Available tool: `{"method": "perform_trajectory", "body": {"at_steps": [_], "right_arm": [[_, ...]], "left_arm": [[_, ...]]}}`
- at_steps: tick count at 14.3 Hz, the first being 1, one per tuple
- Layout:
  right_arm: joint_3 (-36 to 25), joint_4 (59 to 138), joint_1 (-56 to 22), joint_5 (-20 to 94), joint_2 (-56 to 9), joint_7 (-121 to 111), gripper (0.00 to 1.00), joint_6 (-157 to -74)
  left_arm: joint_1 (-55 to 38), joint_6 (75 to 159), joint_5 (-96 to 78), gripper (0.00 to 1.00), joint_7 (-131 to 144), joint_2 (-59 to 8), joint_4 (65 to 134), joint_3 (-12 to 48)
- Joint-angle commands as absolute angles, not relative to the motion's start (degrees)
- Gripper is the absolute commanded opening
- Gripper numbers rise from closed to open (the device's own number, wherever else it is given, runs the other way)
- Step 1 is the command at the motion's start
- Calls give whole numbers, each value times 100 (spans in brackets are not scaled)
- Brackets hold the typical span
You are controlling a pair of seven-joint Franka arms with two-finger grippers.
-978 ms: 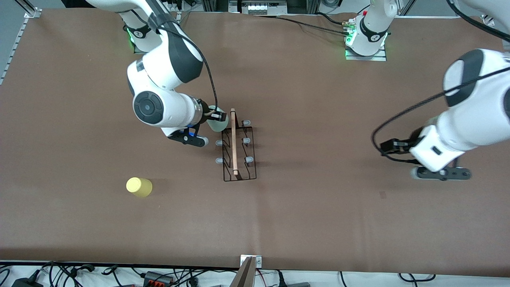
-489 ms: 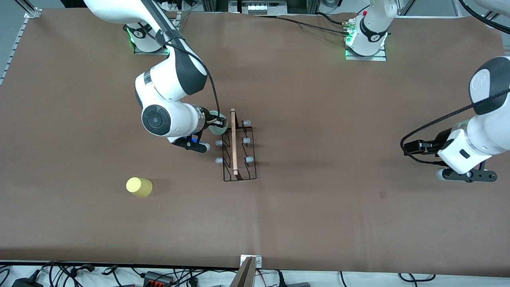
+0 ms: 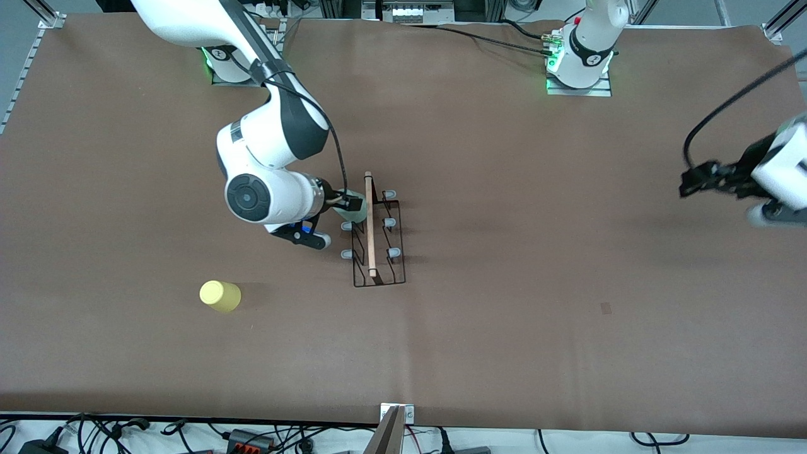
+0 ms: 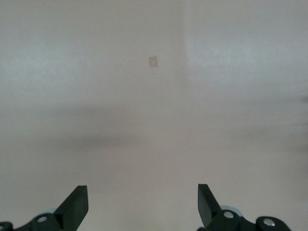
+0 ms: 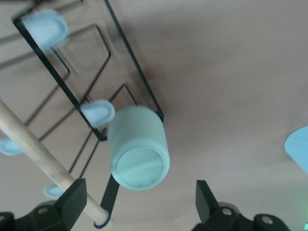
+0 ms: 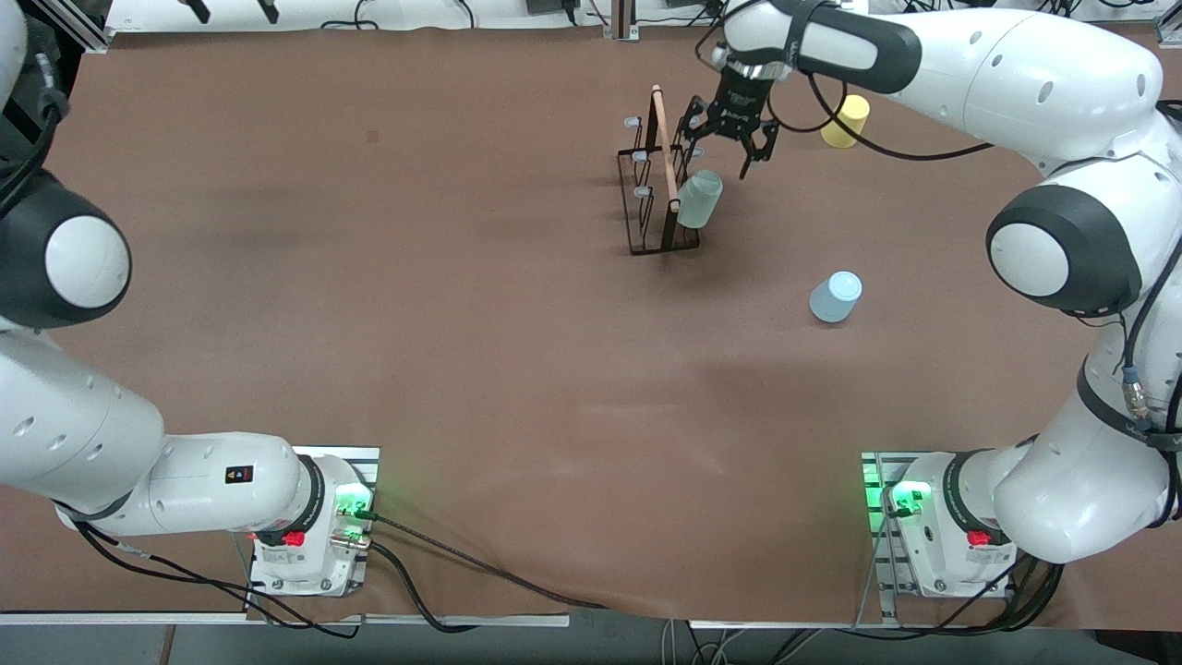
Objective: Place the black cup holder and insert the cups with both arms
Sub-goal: 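Place the teal cup on a rack peg with the right gripper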
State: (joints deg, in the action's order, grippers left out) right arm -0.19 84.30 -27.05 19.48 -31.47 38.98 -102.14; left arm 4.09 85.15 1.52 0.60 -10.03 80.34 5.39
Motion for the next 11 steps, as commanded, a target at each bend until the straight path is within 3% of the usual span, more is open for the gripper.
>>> {"method": "perform_trajectory", "body": {"at_steps": [1, 2, 4, 7, 11], "right_arm": [[-577, 8105, -2637, 1785, -3015, 3947, 100, -10134], [-858, 8069, -2628, 1514, -3076, 3894, 100, -10203], [-1141, 8025, -2576, 865, -3400, 3614, 100, -10745], [-1178, 7989, -2076, 361, -3857, 2395, 100, -11766], [-1151, 7639, -1688, 413, -4402, 1093, 100, -11971]], "left_arm": [[290, 9147, 97, 100, -70, -380, 9242, 431], [290, 9297, 79, 100, -62, -247, 9542, 448], [290, 9396, 79, 100, -44, -263, 9510, 527], [299, 9395, 62, 100, -52, -281, 9440, 536], [299, 9378, 53, 100, -62, -281, 9440, 536]]}}
